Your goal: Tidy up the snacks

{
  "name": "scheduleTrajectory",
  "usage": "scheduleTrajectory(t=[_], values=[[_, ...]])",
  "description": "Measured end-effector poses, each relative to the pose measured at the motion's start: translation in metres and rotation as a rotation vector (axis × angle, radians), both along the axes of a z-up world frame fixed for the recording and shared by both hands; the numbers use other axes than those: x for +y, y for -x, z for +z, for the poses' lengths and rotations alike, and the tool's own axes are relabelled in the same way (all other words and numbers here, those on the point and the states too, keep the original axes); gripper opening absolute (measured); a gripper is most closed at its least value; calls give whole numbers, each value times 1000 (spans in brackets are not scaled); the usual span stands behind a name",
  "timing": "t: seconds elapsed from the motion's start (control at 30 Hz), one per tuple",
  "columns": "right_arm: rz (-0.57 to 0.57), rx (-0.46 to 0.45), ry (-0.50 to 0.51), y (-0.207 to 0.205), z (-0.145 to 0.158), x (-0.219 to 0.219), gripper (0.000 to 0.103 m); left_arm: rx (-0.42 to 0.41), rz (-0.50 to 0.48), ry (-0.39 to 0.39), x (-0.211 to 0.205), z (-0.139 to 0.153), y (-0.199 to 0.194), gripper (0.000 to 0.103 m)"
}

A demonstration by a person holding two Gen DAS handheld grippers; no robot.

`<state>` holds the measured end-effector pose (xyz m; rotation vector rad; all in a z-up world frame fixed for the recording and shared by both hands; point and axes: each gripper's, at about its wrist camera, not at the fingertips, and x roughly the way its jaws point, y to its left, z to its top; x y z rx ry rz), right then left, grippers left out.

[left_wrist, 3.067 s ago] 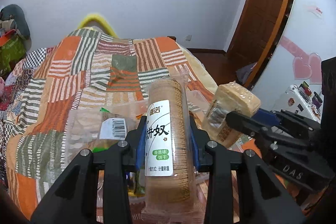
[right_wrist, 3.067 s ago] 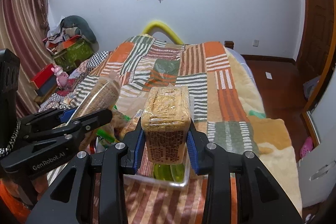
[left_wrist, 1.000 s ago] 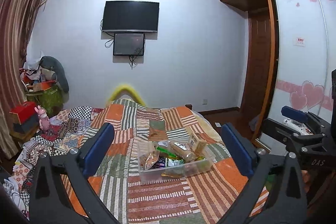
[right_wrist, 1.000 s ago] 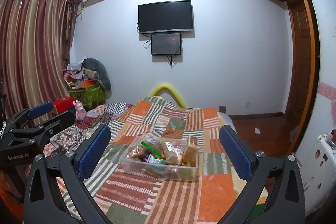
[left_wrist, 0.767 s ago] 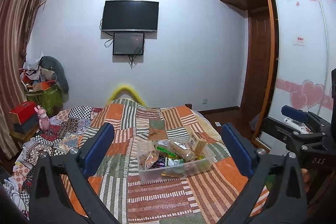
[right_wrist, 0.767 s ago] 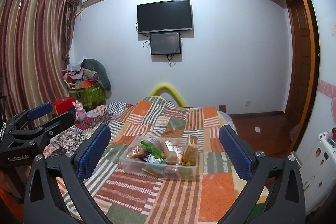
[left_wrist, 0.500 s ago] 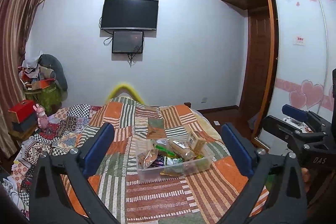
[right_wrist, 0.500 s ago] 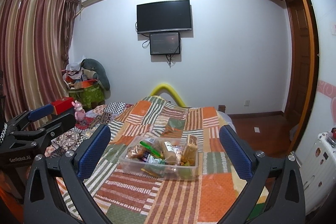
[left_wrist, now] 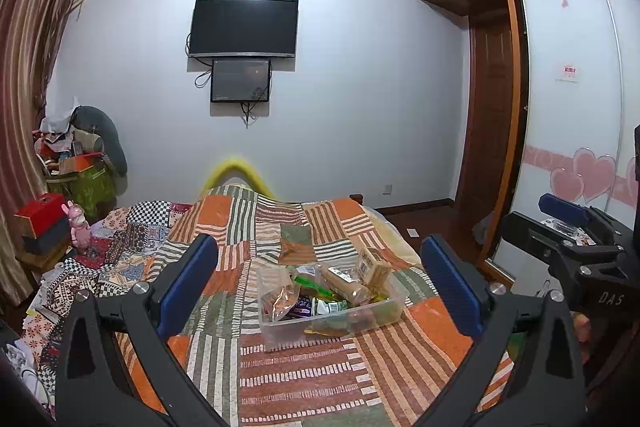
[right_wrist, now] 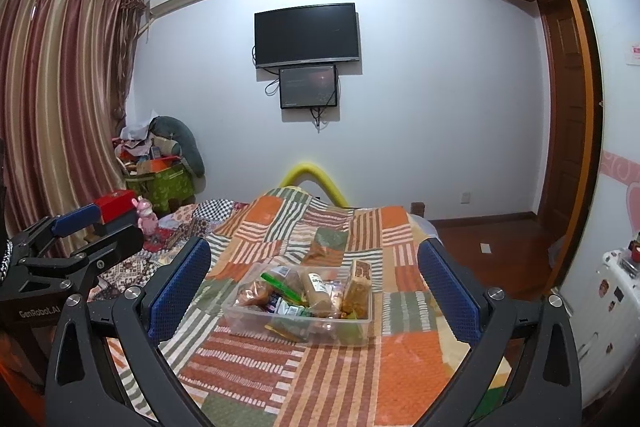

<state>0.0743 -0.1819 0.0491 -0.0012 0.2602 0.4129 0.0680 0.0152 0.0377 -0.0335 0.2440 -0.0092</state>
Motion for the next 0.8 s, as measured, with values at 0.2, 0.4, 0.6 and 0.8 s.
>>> scheduleTrajectory(t=[0.2, 0.4, 0.6, 0.8], values=[[-2, -3, -2, -1, 1, 0, 103, 3, -22, -2, -1, -1, 0, 103], [-2, -4, -2, -1, 1, 0, 103, 19, -53, 6, -3, -2, -2, 103], [-6, -7, -1, -2, 2, 0, 103, 20, -55, 0, -6, -3, -1, 103], [-6, -3, 0, -2, 3, 0, 103, 26, -58, 6, -6, -4, -2, 103]])
